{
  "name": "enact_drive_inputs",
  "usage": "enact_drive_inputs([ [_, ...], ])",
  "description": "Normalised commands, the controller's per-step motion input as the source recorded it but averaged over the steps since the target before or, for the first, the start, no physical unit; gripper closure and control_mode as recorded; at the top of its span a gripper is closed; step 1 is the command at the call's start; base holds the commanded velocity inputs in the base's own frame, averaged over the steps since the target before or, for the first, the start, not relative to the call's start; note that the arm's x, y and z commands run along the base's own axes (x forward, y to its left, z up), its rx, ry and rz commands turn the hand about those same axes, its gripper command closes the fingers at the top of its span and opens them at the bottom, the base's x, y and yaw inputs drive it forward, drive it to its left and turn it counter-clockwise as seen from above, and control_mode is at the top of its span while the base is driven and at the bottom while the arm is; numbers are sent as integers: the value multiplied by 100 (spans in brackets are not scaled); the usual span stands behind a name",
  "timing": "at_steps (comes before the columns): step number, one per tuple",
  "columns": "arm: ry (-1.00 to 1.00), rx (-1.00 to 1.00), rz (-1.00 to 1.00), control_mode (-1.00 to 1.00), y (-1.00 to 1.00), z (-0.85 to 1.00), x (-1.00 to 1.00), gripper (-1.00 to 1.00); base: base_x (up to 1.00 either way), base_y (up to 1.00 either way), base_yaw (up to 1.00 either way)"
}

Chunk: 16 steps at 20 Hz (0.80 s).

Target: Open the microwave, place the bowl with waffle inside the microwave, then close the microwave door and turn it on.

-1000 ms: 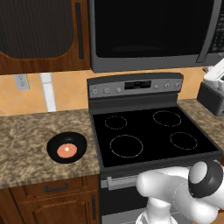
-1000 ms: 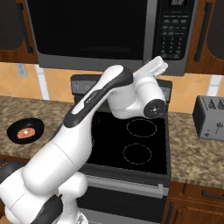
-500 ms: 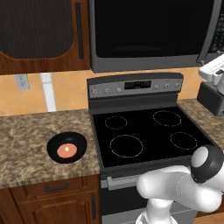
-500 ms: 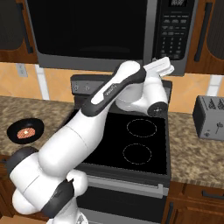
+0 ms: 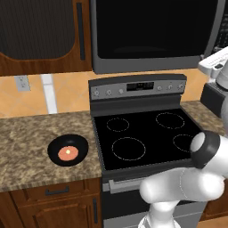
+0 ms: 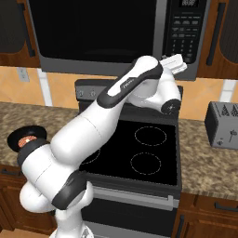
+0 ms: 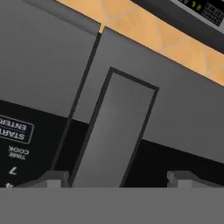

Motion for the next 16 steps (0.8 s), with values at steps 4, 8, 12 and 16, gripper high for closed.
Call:
enact_drive_inputs([
  [4, -6, 1, 4, -100, -6, 18, 26, -100, 0, 0, 0],
  [8, -7, 0, 2, -100, -2, 11, 26, -100, 0, 0, 0],
  [12, -8, 0, 3, -100, 16, 0, 10, -100, 0, 0, 0],
  [16, -5, 0, 6, -100, 49, 0, 29, -100, 0, 0, 0],
])
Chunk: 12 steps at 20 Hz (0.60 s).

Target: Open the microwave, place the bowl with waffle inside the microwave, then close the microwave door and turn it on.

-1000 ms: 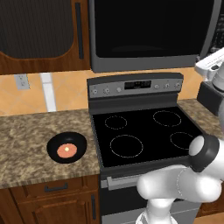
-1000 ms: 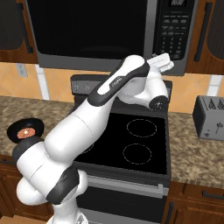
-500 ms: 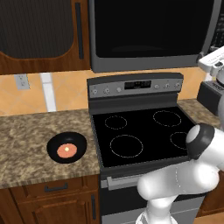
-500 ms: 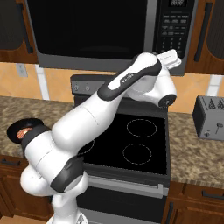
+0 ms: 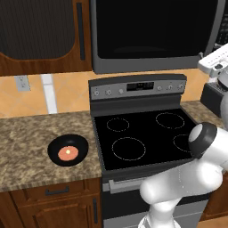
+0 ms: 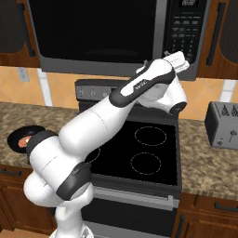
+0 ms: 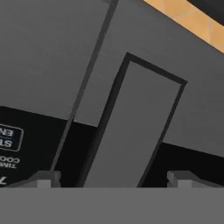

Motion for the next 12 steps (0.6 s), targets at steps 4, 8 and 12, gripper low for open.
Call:
enact_drive_inputs([
  [4, -5, 0, 11, -100, 50, 0, 22, -100, 0, 0, 0],
  [8, -3, 0, 16, -100, 54, 0, 0, 100, 0, 0, 0],
  [12, -13, -1, 25, -100, 50, 0, -50, 100, 0, 0, 0],
])
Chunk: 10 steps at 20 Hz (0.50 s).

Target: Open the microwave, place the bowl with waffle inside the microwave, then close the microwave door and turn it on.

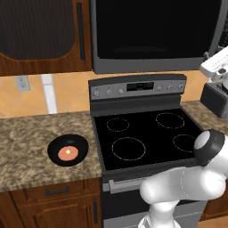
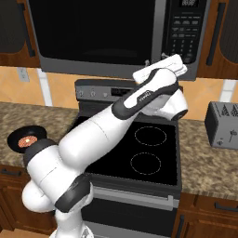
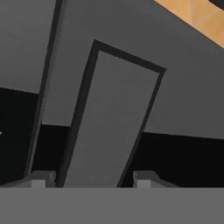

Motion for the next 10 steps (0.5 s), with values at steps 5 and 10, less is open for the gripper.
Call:
enact_drive_inputs([
  [5, -25, -9, 35, -100, 37, 0, -100, 100, 0, 0, 0],
  [10, -22, -15, 26, -100, 33, 0, -100, 100, 0, 0, 0],
])
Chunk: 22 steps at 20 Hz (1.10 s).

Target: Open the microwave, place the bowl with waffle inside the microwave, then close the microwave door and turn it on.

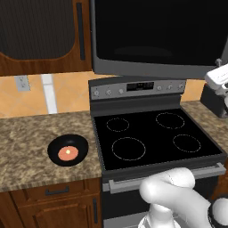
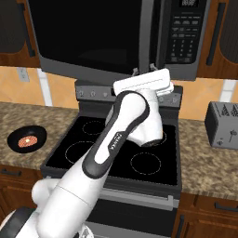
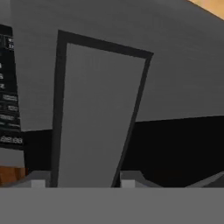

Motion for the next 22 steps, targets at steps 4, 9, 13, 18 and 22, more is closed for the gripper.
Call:
enact_drive_inputs([
  [4, -16, -20, 27, -100, 6, 1, -100, -100, 0, 0, 0],
  [9, -13, -11, 23, -100, -96, 2, -97, -100, 0, 0, 0],
  [13, -3, -24, 27, -100, -100, -36, -96, -100, 0, 0, 0],
  [18, -3, -34, 43, -100, -83, -16, -88, -100, 0, 0, 0],
  [22, 3, -29, 48, -100, -64, -50, 63, -100, 0, 0, 0],
])
